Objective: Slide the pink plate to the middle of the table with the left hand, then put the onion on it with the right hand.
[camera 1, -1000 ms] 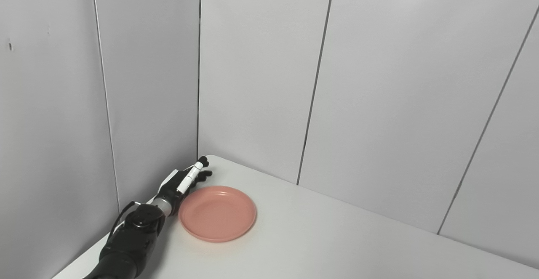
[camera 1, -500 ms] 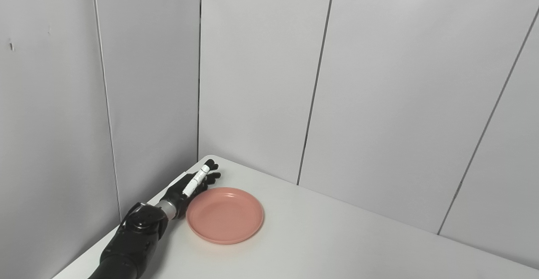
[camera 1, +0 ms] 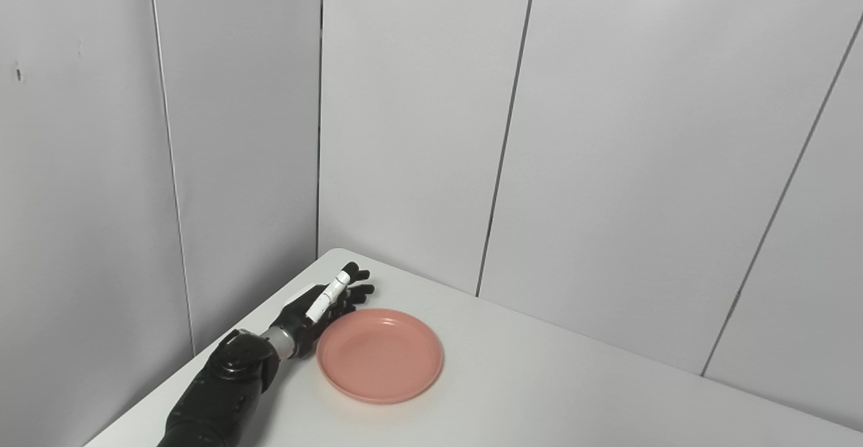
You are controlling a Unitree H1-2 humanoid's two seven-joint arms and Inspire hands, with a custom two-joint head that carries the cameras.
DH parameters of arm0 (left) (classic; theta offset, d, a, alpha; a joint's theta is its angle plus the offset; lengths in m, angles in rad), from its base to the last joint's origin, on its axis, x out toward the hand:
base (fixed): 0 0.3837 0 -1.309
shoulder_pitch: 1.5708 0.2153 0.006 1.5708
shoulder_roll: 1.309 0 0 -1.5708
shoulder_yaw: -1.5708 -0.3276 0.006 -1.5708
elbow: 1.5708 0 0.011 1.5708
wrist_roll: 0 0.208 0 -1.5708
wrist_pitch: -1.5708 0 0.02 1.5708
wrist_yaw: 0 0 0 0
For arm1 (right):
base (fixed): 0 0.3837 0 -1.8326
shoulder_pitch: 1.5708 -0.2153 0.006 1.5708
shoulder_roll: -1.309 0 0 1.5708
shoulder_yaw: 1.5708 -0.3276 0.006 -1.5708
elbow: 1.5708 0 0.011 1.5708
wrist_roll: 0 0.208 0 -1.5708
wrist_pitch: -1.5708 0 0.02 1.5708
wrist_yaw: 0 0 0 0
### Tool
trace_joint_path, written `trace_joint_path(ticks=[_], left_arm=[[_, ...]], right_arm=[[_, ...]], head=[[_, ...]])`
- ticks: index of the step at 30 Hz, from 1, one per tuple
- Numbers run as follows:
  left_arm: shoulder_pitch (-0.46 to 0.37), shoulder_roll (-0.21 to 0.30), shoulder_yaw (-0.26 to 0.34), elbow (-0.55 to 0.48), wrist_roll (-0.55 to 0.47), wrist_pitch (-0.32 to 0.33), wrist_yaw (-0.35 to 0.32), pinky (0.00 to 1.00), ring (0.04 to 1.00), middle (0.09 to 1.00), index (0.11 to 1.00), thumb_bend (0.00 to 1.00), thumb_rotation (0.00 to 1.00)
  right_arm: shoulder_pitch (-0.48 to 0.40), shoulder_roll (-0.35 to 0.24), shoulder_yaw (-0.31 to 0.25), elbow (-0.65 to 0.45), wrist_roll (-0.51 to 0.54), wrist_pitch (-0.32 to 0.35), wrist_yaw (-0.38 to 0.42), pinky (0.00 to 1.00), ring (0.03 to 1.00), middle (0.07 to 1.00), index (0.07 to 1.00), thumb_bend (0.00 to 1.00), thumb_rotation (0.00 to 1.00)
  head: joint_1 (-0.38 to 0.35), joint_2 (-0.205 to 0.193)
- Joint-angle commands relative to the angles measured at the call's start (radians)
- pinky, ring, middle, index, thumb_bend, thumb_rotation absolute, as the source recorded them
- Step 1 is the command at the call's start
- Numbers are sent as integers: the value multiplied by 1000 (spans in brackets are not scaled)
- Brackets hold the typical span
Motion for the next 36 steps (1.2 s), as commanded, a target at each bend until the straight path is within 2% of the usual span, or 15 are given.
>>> trace_joint_path(ticks=[1, 10, 20, 23, 29, 36], left_arm=[[-46, 6, 1, -39, -16, -21, -11, 958, 947, 914, 915, 919, 963], [-36, -39, -20, -91, -14, -17, -18, 937, 931, 905, 918, 864, 985], [-6, -102, -25, -192, -14, 19, 3, 950, 939, 908, 921, 872, 988], [6, -110, -38, -228, -12, 33, -7, 966, 955, 925, 936, 865, 999], [39, -150, -38, -305, -14, 62, 24, 962, 948, 911, 922, 880, 971], [64, -186, -32, -368, -24, 89, 37, 970, 956, 913, 920, 873, 963]], right_arm=[[21, 1, -4, 23, -1, -22, -1, 1000, 987, 994, 1000, 639, 807], [25, 5, -2, 10, -15, -11, -18, 1000, 977, 980, 1000, 656, 803], [29, 13, 5, -7, -38, 1, -35, 1000, 960, 964, 1000, 647, 787], [32, 15, 9, -15, -45, -2, -37, 1000, 960, 965, 1000, 644, 785], [39, 27, 17, -38, -67, -1, -49, 971, 939, 951, 983, 680, 769], [50, 44, 31, -96, -102, 38, -69, 961, 939, 948, 982, 696, 766]], head=[[-1, 1], [-26, 12], [-58, 31], [-86, 42], [-146, 62], [-218, 92]])
